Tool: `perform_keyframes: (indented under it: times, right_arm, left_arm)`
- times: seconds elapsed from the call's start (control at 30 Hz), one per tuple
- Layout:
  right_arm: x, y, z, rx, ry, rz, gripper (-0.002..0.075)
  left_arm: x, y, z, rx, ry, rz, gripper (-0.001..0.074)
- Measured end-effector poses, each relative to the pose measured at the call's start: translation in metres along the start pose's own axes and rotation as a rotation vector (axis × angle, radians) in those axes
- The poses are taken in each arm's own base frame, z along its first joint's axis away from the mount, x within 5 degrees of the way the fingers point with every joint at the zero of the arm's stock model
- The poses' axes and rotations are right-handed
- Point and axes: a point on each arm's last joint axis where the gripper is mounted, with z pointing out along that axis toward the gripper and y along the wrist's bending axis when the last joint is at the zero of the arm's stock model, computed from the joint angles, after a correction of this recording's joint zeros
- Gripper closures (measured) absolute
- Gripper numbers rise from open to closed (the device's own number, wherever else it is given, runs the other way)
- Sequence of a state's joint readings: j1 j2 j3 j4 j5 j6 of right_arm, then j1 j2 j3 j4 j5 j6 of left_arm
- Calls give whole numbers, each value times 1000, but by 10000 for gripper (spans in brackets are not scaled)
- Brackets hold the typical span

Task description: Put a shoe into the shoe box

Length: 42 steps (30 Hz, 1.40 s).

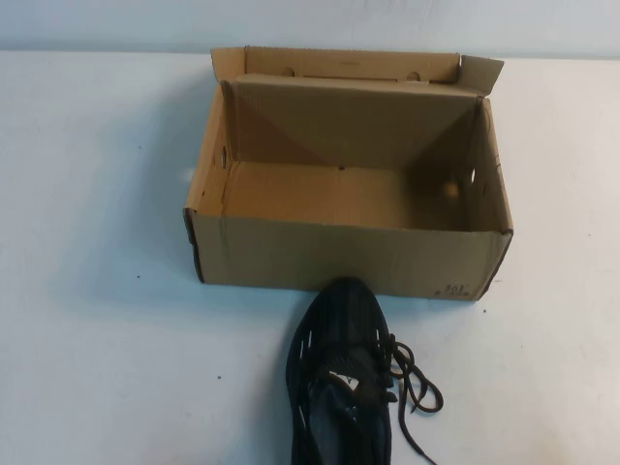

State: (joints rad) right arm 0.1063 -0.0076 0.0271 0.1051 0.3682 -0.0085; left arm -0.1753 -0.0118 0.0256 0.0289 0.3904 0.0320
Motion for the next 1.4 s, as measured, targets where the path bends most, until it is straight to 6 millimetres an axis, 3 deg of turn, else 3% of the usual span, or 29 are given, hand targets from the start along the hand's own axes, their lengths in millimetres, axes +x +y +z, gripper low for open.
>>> perform_keyframes:
  times: [1.17,1.4]
  right_arm:
    - [-1,0,0,0,-11,0,742]
    - [-20,0,-2,2,-221,0,742]
  left_arm:
    - [-4,0,0,-2,-47,0,736]
    - [-15,0,-1,-5,-168,0,736]
